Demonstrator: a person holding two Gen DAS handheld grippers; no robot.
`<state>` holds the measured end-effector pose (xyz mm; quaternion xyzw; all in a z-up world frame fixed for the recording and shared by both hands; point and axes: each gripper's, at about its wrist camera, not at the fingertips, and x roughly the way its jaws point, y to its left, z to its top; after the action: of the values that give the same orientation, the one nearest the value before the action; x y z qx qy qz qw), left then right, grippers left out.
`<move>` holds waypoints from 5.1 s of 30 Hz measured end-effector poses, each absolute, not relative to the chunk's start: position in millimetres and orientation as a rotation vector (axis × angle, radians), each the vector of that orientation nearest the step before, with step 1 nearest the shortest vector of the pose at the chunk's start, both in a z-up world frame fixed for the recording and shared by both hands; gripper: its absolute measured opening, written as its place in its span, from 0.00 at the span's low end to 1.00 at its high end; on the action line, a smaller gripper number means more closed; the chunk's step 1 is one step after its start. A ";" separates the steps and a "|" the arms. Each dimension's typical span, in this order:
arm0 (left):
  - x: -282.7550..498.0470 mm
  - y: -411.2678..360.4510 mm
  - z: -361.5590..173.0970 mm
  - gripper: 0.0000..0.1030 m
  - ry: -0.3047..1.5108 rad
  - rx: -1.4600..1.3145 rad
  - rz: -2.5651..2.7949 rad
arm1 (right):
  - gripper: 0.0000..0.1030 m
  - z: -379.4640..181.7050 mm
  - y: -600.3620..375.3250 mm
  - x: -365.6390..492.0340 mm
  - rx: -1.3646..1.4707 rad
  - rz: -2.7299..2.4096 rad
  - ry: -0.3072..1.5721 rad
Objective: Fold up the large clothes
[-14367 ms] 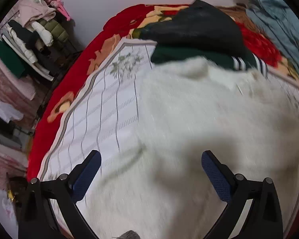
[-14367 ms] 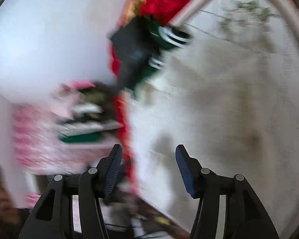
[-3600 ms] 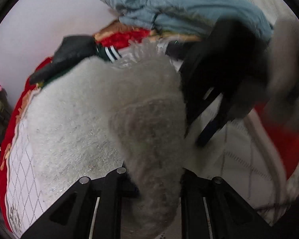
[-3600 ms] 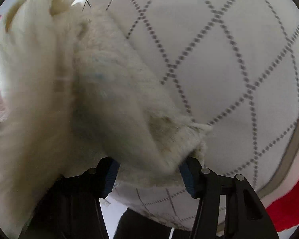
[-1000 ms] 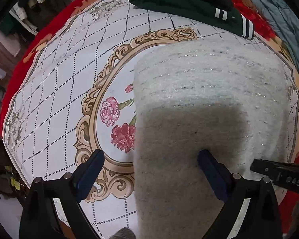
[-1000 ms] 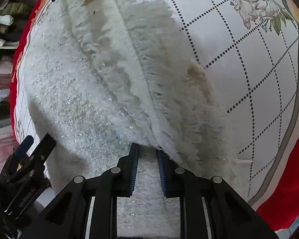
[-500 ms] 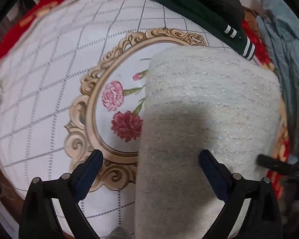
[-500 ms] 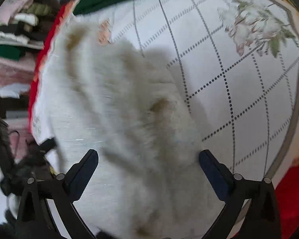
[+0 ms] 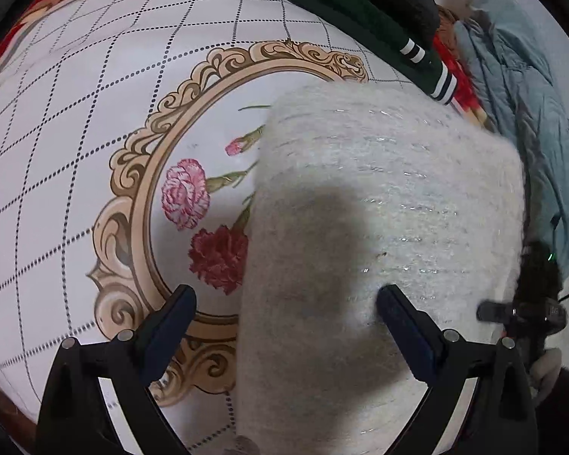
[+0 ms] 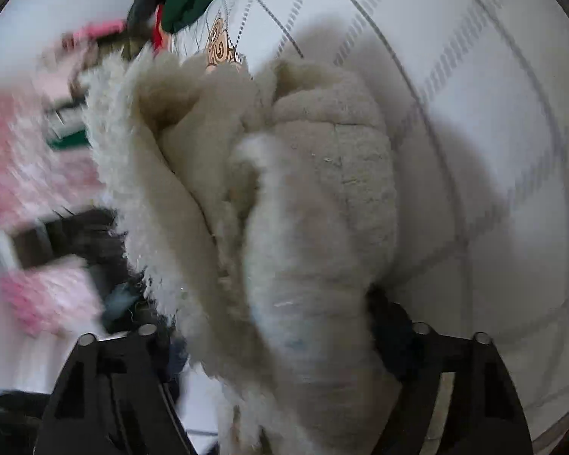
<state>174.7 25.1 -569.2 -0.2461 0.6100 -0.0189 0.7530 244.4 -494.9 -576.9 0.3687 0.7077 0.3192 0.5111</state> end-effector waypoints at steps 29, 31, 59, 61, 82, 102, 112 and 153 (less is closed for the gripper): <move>372.3 62.5 -401.3 0.93 1.150 -0.529 -0.442 | 0.59 -417.4 -427.8 382.0 1.074 0.563 1.356; 414.2 65.5 -383.8 0.93 1.116 -0.509 -0.433 | 0.59 -397.5 -422.9 438.0 1.060 0.584 1.316; 634.0 88.6 -424.7 0.95 1.159 -0.148 -0.162 | 1.00 -394.4 -372.9 750.1 0.475 0.142 1.431; 614.0 87.3 -410.0 0.96 1.139 -0.082 -0.107 | 1.00 -372.2 -368.9 723.9 0.296 0.035 1.390; 368.6 85.0 -191.6 0.99 0.894 0.004 0.043 | 1.00 -79.7 -300.0 406.8 0.000 -0.253 1.002; 217.1 88.5 -48.8 0.99 0.805 -0.031 0.030 | 1.00 138.3 -258.9 201.0 -0.038 -0.209 0.816; 182.6 82.0 -28.3 0.99 0.790 -0.025 0.027 | 1.00 186.9 -253.0 158.2 -0.064 -0.194 0.767; 159.5 89.3 -4.4 0.99 0.719 -0.045 0.074 | 1.00 198.5 -269.5 158.9 -0.070 -0.134 0.748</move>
<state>159.5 89.3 -4.4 -0.0222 0.3519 0.0360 0.9351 158.9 -269.5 198.5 -0.0340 0.3651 -0.0652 0.9280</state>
